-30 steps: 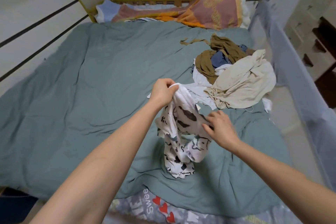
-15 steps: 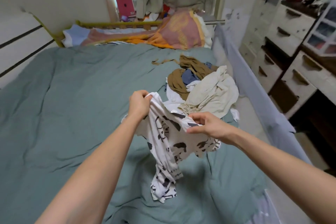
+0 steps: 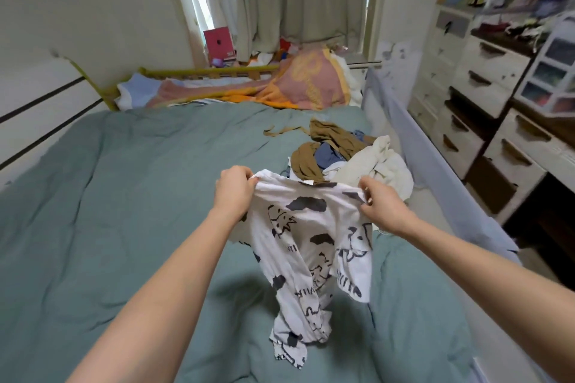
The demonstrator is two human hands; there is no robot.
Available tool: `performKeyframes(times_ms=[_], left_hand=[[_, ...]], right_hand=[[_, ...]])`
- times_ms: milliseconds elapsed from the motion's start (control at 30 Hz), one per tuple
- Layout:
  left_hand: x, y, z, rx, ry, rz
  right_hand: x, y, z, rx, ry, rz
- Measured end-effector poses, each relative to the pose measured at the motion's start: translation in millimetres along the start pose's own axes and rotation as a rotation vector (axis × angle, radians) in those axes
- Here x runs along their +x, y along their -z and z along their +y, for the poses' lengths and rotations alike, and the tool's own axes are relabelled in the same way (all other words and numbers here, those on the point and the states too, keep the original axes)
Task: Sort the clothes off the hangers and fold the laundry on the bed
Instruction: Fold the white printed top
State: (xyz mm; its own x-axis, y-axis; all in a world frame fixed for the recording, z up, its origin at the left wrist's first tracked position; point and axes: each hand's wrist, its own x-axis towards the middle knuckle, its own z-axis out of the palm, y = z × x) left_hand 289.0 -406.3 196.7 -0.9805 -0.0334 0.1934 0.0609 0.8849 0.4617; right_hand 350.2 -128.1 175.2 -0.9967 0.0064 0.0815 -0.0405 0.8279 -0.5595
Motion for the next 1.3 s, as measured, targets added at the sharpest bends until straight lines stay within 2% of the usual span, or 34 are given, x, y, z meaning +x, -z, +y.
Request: performKeyframes(times_ms=[67, 200, 267, 367, 500, 567, 633, 700, 733, 833, 867, 967, 1000, 1100, 1200, 1300], left_hand=[[0, 1, 0, 0.111, -0.069, -0.014], [0, 7, 3, 0.314, -0.193, -0.073], [-2, 13, 5, 0.389, -0.228, -0.095], [-4, 19, 5, 0.385, -0.240, -0.090], [24, 45, 15, 0.150, -0.171, 0.098], [39, 64, 21, 0.154, -0.154, 0.153], [42, 73, 22, 0.335, -0.193, 0.069], [38, 73, 18, 0.496, -0.233, -0.019], [40, 75, 19, 0.502, -0.241, -0.005], [60, 87, 36, 0.414, -0.247, 0.170], [64, 90, 43, 0.430, -0.263, 0.179], [62, 81, 49, 0.571, -0.316, 0.049], [61, 79, 48, 0.607, -0.315, 0.035], [66, 80, 53, 0.626, -0.300, 0.094], [77, 81, 66, 0.597, -0.313, 0.135], [83, 78, 67, 0.523, -0.357, 0.029]], right_hand=[[6, -8, 3, -0.045, -0.186, 0.005], [15, -17, 5, -0.277, -0.270, 0.038], [19, -24, 6, -0.205, -0.309, 0.060], [23, -26, -2, 0.047, -0.369, 0.155], [55, 11, -34, 0.273, -0.160, 0.422], [75, 39, -50, 0.148, 0.026, 0.566], [89, 58, -52, -0.095, 0.145, 0.519], [95, 63, -42, -0.268, 0.134, 0.337], [96, 66, -39, -0.273, 0.113, 0.313], [99, 84, -47, -0.138, 0.114, 0.551], [101, 91, -49, -0.172, 0.113, 0.559], [98, 96, -47, -0.370, 0.008, 0.296], [95, 96, -44, -0.399, -0.032, 0.275], [91, 99, -39, -0.476, -0.059, 0.350], [97, 103, -40, -0.525, -0.080, 0.295], [101, 111, -37, -0.715, -0.050, 0.307]])
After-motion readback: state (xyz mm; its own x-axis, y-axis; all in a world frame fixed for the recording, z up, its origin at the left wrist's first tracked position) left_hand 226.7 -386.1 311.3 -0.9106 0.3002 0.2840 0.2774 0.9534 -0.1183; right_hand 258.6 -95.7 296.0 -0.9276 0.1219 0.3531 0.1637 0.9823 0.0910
